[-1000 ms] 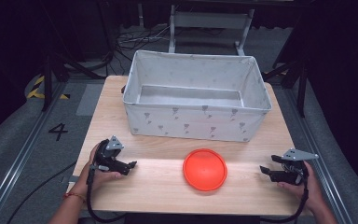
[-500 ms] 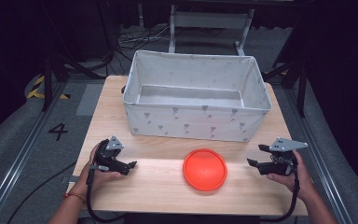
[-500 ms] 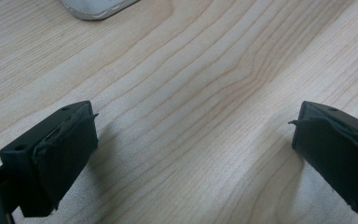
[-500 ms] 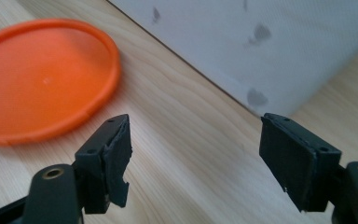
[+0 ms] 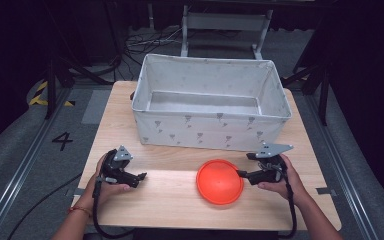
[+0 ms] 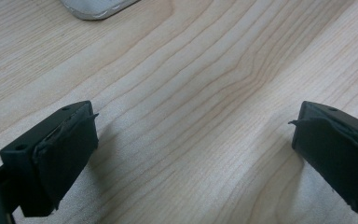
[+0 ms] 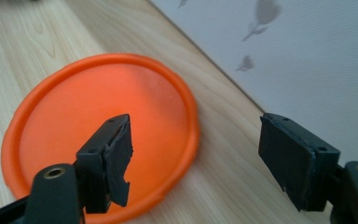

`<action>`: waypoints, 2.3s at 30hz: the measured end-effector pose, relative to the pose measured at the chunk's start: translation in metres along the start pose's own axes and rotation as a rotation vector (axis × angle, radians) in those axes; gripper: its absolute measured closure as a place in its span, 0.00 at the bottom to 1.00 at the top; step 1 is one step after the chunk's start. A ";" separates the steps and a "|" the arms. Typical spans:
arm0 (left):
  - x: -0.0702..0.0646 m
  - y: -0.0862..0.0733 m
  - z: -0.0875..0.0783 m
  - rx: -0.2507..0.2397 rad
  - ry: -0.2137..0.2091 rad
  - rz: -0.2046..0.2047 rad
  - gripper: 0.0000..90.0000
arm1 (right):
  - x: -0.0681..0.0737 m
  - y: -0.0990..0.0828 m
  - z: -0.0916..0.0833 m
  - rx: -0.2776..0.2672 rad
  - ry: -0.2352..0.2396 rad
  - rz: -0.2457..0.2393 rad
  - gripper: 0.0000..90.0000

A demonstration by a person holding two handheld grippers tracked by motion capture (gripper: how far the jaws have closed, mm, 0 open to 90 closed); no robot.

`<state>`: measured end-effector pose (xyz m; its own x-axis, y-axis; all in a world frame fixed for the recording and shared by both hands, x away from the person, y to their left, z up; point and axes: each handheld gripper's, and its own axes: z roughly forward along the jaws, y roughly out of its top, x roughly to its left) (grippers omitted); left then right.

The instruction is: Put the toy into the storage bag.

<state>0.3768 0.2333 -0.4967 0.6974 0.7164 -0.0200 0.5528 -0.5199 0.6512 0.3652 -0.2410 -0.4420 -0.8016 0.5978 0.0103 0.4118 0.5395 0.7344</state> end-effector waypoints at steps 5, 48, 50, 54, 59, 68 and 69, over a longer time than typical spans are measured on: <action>0.000 0.000 0.000 0.001 0.001 -0.002 0.01 | 0.003 -0.003 0.025 0.044 0.032 0.013 0.28; -0.001 -0.001 0.000 -0.001 0.003 -0.006 0.01 | 0.002 -0.009 0.031 -0.001 0.142 0.079 0.83; -0.001 -0.001 -0.001 -0.001 0.003 -0.007 0.01 | 0.004 -0.005 0.024 -0.011 0.159 0.046 0.85; -0.001 -0.001 -0.001 -0.001 0.003 -0.006 0.01 | 0.012 0.003 0.010 -0.026 0.158 -0.015 0.89; -0.001 -0.001 -0.001 -0.001 0.003 -0.007 0.01 | 0.019 0.011 -0.003 -0.054 0.162 -0.056 0.91; 0.000 -0.001 -0.001 0.000 -0.002 -0.006 0.01 | 0.033 0.023 -0.022 -0.046 0.122 -0.160 0.92; 0.000 -0.001 -0.001 0.000 -0.002 -0.006 0.01 | 0.034 0.024 -0.024 -0.046 0.118 -0.171 0.92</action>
<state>0.3760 0.2338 -0.4967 0.6949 0.7187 -0.0249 0.5568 -0.5158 0.6511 0.3377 -0.2221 -0.4081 -0.9044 0.4249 -0.0391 0.2479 0.5979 0.7623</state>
